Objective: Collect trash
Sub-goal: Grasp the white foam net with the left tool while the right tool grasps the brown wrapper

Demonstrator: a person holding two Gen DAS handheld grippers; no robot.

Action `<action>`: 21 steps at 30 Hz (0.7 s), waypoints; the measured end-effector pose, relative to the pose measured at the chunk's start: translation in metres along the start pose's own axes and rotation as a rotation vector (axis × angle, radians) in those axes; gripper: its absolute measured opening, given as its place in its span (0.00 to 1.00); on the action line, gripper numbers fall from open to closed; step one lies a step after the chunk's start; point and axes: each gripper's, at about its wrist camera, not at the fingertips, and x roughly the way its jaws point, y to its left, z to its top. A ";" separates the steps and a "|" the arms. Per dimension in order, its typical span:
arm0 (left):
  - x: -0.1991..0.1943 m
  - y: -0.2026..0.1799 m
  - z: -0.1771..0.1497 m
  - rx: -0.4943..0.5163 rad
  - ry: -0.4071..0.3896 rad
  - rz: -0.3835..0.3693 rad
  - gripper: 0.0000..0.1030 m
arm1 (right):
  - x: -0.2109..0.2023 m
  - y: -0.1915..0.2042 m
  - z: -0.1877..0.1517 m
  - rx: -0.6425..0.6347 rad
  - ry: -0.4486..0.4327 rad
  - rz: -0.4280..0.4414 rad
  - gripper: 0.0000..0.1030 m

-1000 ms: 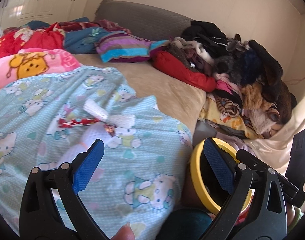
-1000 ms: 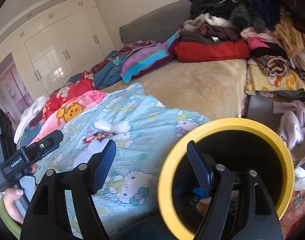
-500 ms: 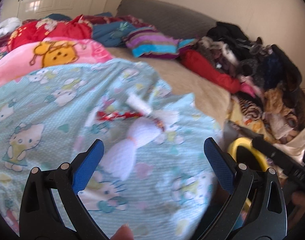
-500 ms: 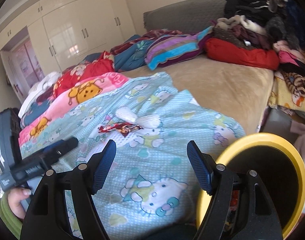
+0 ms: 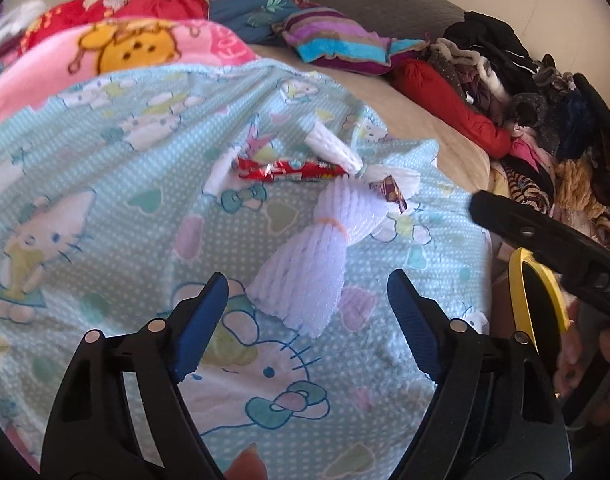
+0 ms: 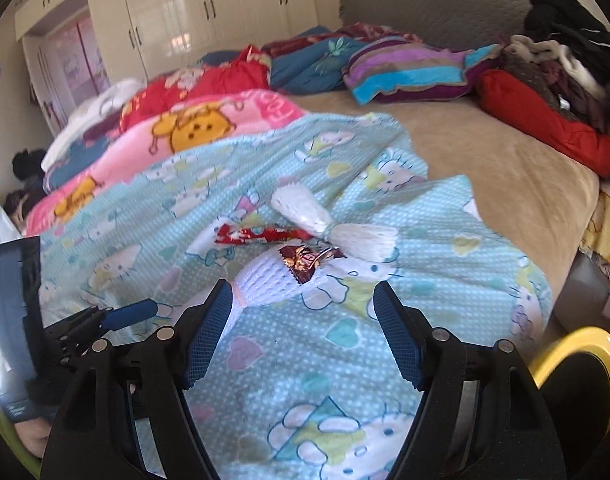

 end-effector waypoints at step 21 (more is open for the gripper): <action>0.025 0.005 -0.005 -0.025 0.043 0.002 0.56 | 0.061 -0.004 0.007 -0.030 0.076 -0.025 0.10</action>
